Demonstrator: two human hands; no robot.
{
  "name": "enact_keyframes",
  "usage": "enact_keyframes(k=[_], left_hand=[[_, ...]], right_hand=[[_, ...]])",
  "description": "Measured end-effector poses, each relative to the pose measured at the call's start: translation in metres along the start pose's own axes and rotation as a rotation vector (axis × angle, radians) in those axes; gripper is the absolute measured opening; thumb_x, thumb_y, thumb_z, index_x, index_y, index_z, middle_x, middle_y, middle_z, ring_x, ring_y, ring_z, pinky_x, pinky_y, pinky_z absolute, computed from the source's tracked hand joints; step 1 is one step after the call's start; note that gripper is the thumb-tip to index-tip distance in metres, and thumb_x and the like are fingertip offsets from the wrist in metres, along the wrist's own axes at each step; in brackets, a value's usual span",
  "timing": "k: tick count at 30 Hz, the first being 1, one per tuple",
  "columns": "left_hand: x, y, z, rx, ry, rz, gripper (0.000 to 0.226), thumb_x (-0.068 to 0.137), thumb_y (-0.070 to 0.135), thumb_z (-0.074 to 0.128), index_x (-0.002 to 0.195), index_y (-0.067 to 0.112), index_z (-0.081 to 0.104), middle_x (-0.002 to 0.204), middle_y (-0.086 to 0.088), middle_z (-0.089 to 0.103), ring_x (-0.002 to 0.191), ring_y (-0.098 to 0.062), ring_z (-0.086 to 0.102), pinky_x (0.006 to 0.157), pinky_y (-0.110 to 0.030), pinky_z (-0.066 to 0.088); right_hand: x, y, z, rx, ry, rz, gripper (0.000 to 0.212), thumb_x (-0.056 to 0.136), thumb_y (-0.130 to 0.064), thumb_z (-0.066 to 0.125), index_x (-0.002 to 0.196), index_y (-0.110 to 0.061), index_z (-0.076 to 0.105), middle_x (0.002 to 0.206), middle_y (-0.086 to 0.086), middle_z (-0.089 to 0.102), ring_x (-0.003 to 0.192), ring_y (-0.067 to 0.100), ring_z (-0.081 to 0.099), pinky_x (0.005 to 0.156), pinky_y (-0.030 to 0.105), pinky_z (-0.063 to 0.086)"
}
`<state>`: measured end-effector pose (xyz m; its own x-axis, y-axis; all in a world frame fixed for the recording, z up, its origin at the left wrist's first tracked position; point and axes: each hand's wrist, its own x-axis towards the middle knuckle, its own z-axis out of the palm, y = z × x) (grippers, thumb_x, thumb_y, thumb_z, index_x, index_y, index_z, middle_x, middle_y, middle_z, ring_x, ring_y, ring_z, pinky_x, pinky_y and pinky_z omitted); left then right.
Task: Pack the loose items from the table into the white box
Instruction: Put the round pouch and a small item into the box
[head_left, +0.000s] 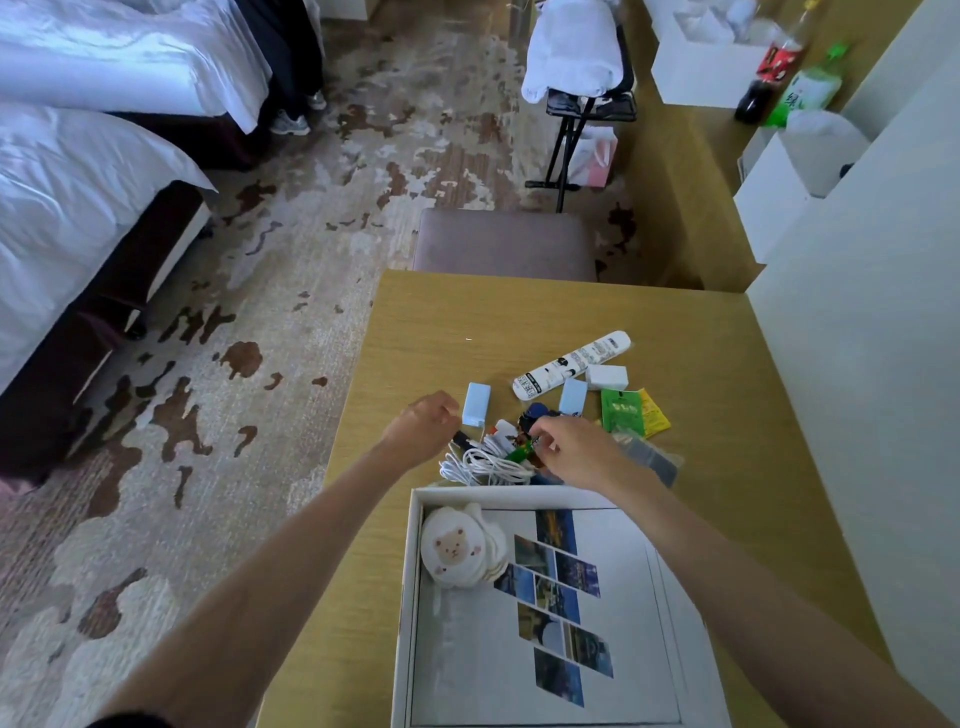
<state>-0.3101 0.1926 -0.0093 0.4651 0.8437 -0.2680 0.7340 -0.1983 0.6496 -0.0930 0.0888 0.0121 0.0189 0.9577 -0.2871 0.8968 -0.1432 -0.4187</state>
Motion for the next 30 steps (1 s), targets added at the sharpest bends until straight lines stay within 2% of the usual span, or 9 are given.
enact_keyframes(k=[5,8,11,14,17,21,25,28,30], left_hand=[[0.063,0.017,0.026,0.448,-0.06,-0.212,0.06,0.085,0.059,0.049,0.123,0.014,0.046,0.122,-0.009,0.055,0.109,-0.029,0.054,0.083,-0.041,0.044],[0.086,0.026,0.043,0.615,-0.128,-0.305,0.068,0.073,0.073,0.051,0.113,0.018,0.052,0.104,-0.003,0.064,0.095,-0.024,0.057,0.076,-0.037,0.032],[0.099,0.026,0.049,0.622,-0.127,-0.342,0.06,0.072,0.067,0.056,0.108,0.019,0.058,0.084,0.001,0.06,0.079,-0.021,0.052,0.074,-0.035,0.031],[0.102,0.025,0.042,0.416,-0.123,-0.351,0.057,0.072,0.062,0.059,0.105,0.015,0.06,0.082,-0.001,0.058,0.08,-0.024,0.056,0.07,-0.03,0.039],[0.085,0.03,0.029,-0.076,-0.089,-0.306,0.047,0.077,0.053,0.064,0.096,0.01,0.061,0.088,-0.007,0.065,0.077,-0.022,0.063,0.064,-0.03,0.045],[0.036,0.047,0.007,-0.682,-0.085,-0.239,0.042,0.072,0.053,0.066,0.09,0.015,0.064,0.084,-0.005,0.071,0.062,-0.006,0.066,0.053,-0.02,0.049],[-0.005,0.057,-0.002,-0.879,-0.113,-0.195,0.042,0.074,0.048,0.067,0.098,0.014,0.066,0.087,-0.002,0.072,0.075,-0.016,0.066,0.072,-0.034,0.051],[-0.032,0.059,-0.009,-0.913,-0.077,-0.128,0.036,0.076,0.042,0.069,0.099,0.014,0.064,0.079,0.004,0.068,0.069,-0.016,0.064,0.062,-0.03,0.051],[-0.05,0.055,-0.014,-0.894,-0.061,-0.075,0.033,0.077,0.041,0.068,0.1,0.017,0.064,0.081,0.004,0.069,0.07,-0.017,0.065,0.06,-0.029,0.051]], right_hand=[[0.032,0.022,0.01,-0.1,0.025,0.145,0.019,0.092,-0.025,0.053,0.107,-0.017,0.062,0.095,0.004,0.069,0.08,0.021,0.064,0.063,0.034,0.052],[0.046,0.038,0.01,-0.049,0.141,0.258,0.018,0.092,-0.027,0.054,0.101,-0.013,0.061,0.087,0.003,0.063,0.068,0.017,0.059,0.049,0.028,0.042],[0.065,0.051,0.004,0.023,0.132,0.33,0.027,0.092,-0.029,0.054,0.109,-0.008,0.054,0.104,0.01,0.056,0.085,0.024,0.06,0.063,0.036,0.051],[0.086,0.061,-0.002,0.088,0.06,0.444,0.042,0.092,-0.038,0.051,0.119,-0.007,0.045,0.116,0.014,0.047,0.085,0.026,0.055,0.063,0.035,0.044],[0.102,0.071,-0.001,0.102,0.036,0.53,0.052,0.091,-0.045,0.049,0.126,-0.007,0.038,0.123,0.017,0.044,0.099,0.033,0.056,0.068,0.036,0.039],[0.107,0.079,0.001,0.074,0.105,0.502,0.05,0.087,-0.049,0.054,0.114,-0.009,0.042,0.097,0.009,0.059,0.089,0.031,0.061,0.069,0.038,0.046],[0.099,0.073,-0.013,0.159,0.189,0.422,0.046,0.079,-0.044,0.064,0.106,-0.011,0.047,0.085,0.004,0.06,0.077,0.026,0.062,0.063,0.036,0.049],[0.077,0.059,-0.029,0.317,0.245,0.324,0.042,0.072,-0.037,0.07,0.103,-0.019,0.049,0.089,0.0,0.063,0.075,0.02,0.063,0.065,0.042,0.054],[0.052,0.046,-0.04,0.439,0.282,0.25,0.043,0.068,-0.034,0.074,0.103,-0.026,0.05,0.088,-0.008,0.061,0.077,0.01,0.061,0.064,0.037,0.053]])
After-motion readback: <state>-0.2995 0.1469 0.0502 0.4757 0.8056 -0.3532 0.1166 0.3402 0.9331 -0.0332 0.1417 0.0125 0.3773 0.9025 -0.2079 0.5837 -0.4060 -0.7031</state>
